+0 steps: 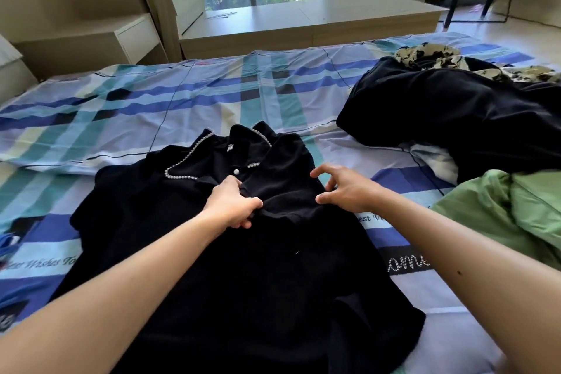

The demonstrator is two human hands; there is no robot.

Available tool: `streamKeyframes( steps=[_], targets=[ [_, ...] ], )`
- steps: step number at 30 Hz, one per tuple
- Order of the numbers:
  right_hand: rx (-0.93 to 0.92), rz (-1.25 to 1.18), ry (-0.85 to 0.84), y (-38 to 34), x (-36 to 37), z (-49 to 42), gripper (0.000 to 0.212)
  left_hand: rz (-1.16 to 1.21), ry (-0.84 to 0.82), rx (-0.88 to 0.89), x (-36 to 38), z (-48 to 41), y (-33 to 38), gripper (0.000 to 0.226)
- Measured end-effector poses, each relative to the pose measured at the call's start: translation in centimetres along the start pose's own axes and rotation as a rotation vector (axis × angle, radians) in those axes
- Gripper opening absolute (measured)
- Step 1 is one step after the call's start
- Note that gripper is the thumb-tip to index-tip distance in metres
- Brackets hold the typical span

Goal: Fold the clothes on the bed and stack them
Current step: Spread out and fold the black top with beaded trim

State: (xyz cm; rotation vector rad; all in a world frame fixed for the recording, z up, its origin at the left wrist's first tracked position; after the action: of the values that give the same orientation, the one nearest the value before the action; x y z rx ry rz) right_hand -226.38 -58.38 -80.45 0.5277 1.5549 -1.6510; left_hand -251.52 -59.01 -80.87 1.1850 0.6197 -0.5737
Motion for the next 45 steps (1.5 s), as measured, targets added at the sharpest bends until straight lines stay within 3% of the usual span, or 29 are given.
streamKeyframes(
  steps=[2, 5, 10, 13, 18, 21, 23, 25, 28, 30, 36, 41, 43, 45],
  targets=[
    [-0.007, 0.098, 0.022, -0.2, 0.3, 0.1, 0.052, -0.22, 0.054, 0.071, -1.2, 0.1, -0.6, 0.048],
    [-0.074, 0.202, 0.082, -1.2, 1.0, 0.7, 0.056, -0.339, 0.123, 0.098, -3.7, 0.7, -2.2, 0.038],
    [-0.217, 0.386, 0.06, -3.6, 3.2, 1.7, 0.058, -0.302, 0.318, -0.035, -9.8, 0.5, -8.7, 0.031],
    [-0.179, 0.487, 0.001, -4.8, 4.9, 2.1, 0.06, -0.177, 0.427, -0.162, -13.9, -0.7, -13.1, 0.03],
    [-0.249, 0.426, 0.095, -8.2, 7.0, 3.0, 0.064, -0.146, 0.65, -0.294, -17.9, -2.0, -16.6, 0.045],
    [-0.325, 0.363, 0.104, -11.4, 9.5, 3.2, 0.062, 0.21, 0.554, -0.367, -18.7, -3.2, -18.9, 0.062],
    [-0.362, 0.318, 0.074, -13.6, 11.9, 2.8, 0.061, 0.533, 0.466, -0.318, -19.0, -3.1, -19.2, 0.056],
    [-0.387, 0.285, 0.038, -15.6, 14.1, 2.0, 0.062, 0.851, 0.21, -0.297, -19.0, -3.0, -18.9, 0.042],
    [-0.387, 0.243, -0.009, -18.7, 17.0, 0.4, 0.064, 0.908, -0.18, -0.306, -19.6, -2.2, -18.5, 0.022],
    [-0.371, 0.232, -0.046, -20.2, 18.3, -0.5, 0.064, 0.912, -0.257, -0.292, -20.1, -2.4, -18.8, 0.014],
    [-0.327, 0.223, -0.066, -23.5, 19.3, -3.6, 0.062, 1.237, -0.08, -0.195, -20.7, -2.9, -18.8, 0.03],
    [-0.34, 0.166, -0.088, -25.4, 19.9, -6.3, 0.064, 1.402, 0.551, -0.179, -23.0, -5.6, -21.9, 0.029],
    [-0.376, 0.159, -0.135, -26.2, 20.6, -6.7, 0.064, 1.462, 0.559, -0.127, -23.6, -6.5, -23.4, 0.031],
    [-0.407, 0.2, -0.202, -26.9, 21.8, -6.7, 0.064, 1.274, 0.464, -0.206, -23.4, -6.7, -24.1, 0.07]
  ],
)
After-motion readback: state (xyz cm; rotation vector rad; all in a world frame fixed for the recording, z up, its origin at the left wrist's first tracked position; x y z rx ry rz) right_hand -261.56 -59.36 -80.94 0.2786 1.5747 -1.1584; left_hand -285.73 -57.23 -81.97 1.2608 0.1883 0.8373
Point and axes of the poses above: each hand's wrist, its own z-axis away from the middle knuckle, its own x-axis out of the palm, y = z × x, the point moved 1 cm from there along -z, towards the middle knuckle
